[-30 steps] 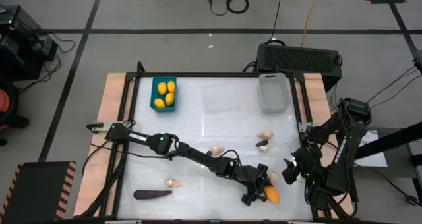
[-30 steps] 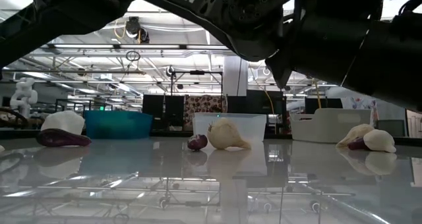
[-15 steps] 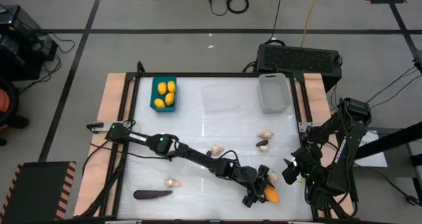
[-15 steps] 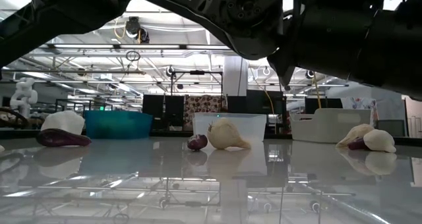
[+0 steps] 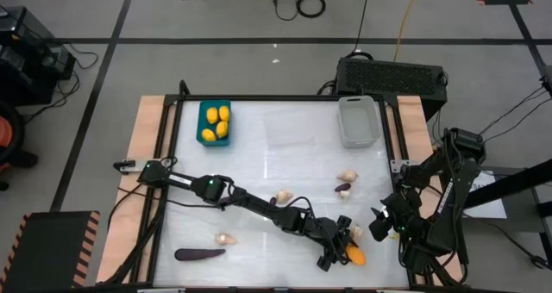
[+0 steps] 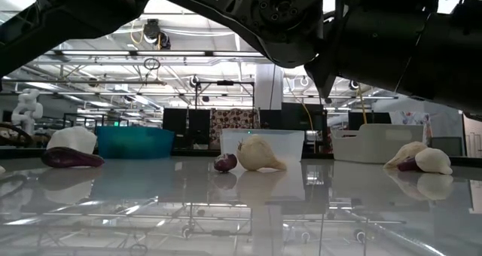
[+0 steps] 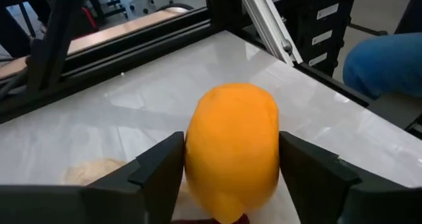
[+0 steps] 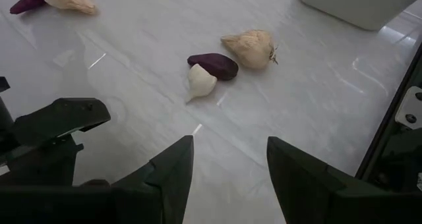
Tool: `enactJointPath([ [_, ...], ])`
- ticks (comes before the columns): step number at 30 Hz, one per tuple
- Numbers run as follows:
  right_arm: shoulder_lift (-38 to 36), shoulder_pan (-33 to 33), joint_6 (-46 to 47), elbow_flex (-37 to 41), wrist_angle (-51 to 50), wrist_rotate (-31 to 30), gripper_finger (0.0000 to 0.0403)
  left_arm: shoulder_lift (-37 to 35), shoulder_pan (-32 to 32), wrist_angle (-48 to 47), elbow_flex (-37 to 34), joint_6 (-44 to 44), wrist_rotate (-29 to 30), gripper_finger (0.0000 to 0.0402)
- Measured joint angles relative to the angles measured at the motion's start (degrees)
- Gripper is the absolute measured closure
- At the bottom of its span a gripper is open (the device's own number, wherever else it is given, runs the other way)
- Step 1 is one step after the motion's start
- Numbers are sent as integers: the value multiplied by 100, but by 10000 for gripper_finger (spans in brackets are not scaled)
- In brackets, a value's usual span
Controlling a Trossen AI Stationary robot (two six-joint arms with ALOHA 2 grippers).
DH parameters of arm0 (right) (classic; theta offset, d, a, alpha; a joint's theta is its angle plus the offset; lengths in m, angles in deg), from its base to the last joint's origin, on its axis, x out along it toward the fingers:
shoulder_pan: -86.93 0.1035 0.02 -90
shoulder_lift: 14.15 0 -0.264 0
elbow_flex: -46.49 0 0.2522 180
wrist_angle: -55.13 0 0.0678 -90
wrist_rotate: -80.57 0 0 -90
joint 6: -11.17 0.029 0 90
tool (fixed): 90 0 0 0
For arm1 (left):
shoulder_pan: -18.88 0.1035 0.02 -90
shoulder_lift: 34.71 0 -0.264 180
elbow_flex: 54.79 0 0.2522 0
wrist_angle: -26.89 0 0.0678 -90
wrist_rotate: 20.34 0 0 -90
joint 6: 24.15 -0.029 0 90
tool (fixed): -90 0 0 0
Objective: Sort produce into baskets
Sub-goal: Put the lemon into the blue bin
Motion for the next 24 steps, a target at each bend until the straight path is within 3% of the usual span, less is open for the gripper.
enactJointPath([
  [8, 1, 2, -2, 0, 10, 0, 218, -105, -2, -88, -4, -2, 70, 198],
  [14, 2, 4, -41, 0, 97, 3, 218, -954, -4, -1499, -4, -219, 693, 201],
  [17, 2, 4, -66, 0, 126, 2, 218, -1545, -13, -2680, -2, -369, 1341, 201],
  [24, 2, 4, -58, 0, 176, 2, 218, -3045, -20, -5323, 6, -605, 3502, 193],
])
